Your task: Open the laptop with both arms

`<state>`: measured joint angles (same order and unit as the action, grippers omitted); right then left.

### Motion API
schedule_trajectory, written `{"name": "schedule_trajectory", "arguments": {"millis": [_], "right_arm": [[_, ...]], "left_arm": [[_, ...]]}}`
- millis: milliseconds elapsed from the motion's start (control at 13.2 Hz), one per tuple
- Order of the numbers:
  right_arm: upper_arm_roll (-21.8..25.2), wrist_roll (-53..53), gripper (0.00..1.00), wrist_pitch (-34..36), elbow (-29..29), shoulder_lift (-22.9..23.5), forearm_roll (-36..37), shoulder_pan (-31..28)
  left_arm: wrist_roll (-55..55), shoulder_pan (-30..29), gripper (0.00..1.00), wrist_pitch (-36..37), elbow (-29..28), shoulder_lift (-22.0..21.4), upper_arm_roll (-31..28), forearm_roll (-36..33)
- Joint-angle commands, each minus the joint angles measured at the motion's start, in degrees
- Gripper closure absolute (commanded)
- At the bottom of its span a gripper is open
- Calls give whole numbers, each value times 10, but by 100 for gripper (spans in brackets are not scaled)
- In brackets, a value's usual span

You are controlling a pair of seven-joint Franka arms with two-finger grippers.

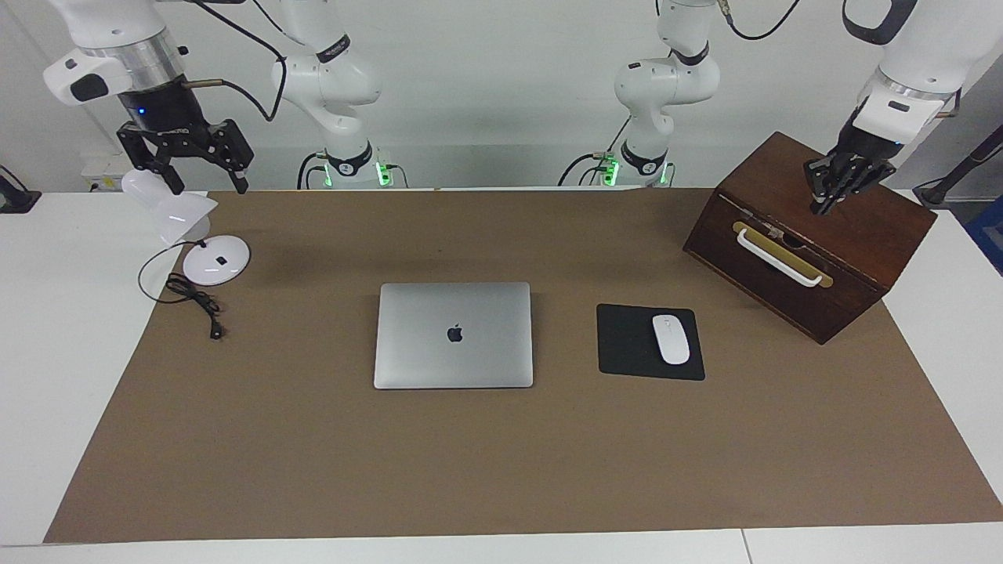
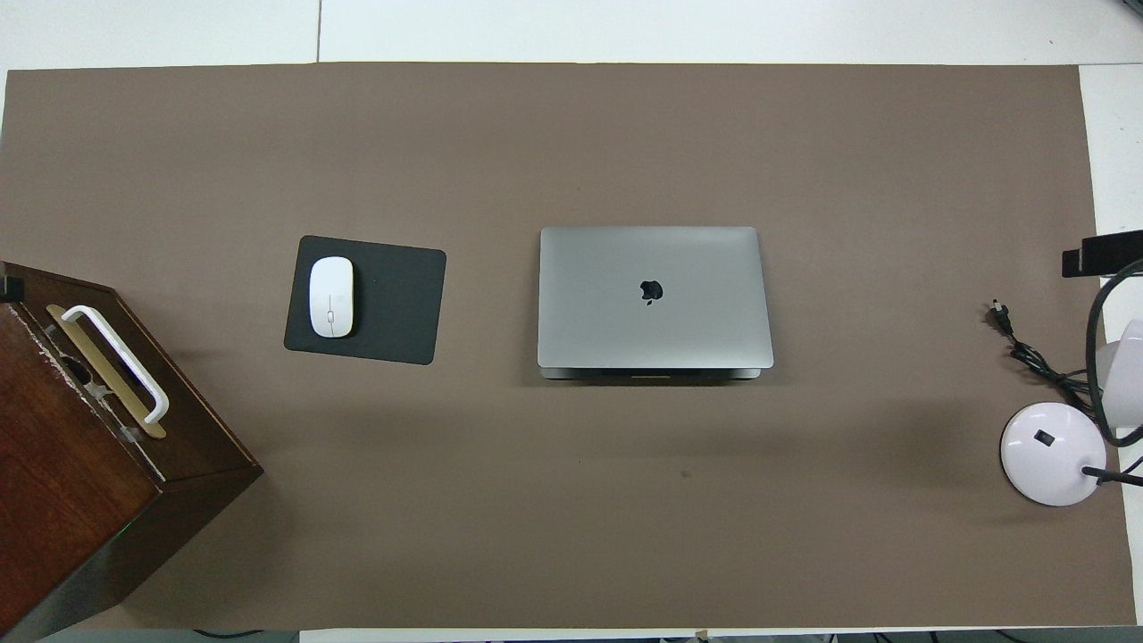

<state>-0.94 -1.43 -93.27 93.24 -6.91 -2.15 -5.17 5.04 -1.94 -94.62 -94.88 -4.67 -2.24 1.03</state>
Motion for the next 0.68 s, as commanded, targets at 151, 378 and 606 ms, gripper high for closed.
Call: {"name": "schedule_trajectory", "arguments": {"millis": [151,378,606], "right_arm": [[-6,-2,0,-4,14,-9,-8,-13],[-6,-9,0,-81,69,-7,-10,-25],[-6,-13,0,-177,139,-5,-10,-20]], "left_arm": [[-6,4,100,-50,-7,1,5,-7],[-6,4,100,-79,-24,-2,7,-2],[-6,4,100,-179,-120,-38,7,6]]}}
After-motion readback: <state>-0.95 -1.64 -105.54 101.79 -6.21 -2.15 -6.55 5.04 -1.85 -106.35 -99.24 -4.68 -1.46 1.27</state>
